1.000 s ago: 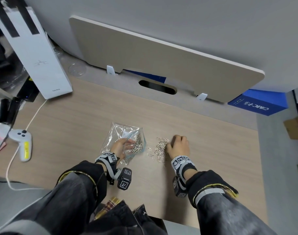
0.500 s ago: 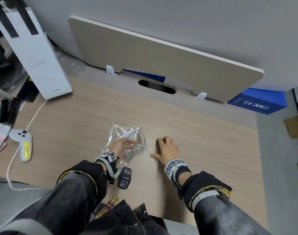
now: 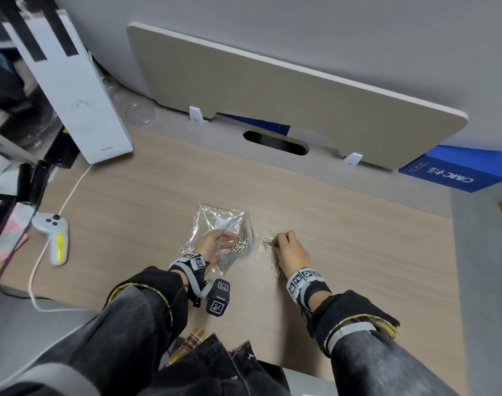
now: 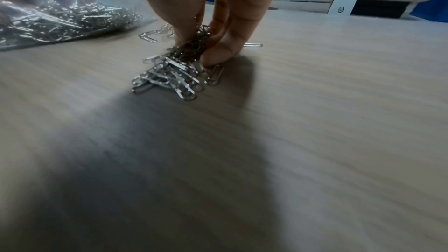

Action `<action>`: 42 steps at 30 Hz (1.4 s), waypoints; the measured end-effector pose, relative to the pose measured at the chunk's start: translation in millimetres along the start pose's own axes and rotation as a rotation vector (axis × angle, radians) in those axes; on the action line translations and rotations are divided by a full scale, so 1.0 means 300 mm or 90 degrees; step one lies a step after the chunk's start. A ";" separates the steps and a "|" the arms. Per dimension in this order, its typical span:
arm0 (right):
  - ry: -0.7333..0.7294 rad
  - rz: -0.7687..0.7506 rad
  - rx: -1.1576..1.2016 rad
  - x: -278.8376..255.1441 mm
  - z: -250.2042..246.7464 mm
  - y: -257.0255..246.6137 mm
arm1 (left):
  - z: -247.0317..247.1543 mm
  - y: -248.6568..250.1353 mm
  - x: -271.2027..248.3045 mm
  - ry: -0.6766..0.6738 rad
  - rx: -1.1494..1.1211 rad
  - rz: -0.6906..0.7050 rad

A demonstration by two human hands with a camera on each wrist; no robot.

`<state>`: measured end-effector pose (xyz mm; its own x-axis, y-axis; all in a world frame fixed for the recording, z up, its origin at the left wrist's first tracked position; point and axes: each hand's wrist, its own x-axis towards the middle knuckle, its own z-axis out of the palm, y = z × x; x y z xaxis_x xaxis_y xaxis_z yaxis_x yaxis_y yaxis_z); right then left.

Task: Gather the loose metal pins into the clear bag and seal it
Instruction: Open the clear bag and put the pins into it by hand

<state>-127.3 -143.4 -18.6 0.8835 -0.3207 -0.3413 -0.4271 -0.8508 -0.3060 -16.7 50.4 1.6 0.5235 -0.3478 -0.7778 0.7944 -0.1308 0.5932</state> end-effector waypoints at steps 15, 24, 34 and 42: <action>0.026 0.120 0.342 0.036 -0.107 0.014 | -0.011 -0.010 0.024 -0.010 0.004 0.000; 0.009 -0.089 0.279 0.059 -0.186 -0.232 | -0.024 -0.015 0.028 -0.031 -0.042 -0.006; -0.084 -0.192 -0.016 0.057 -0.096 -0.334 | -0.030 -0.013 0.013 0.011 -0.059 -0.006; 0.055 -0.163 0.192 0.036 -0.165 -0.275 | -0.036 -0.015 0.025 -0.012 -0.026 -0.011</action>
<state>-73.0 -97.4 47.0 0.9761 -0.1590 -0.1483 -0.2171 -0.7514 -0.6231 -13.1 58.4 -9.2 0.5041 -0.3631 -0.7836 0.8152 -0.0995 0.5706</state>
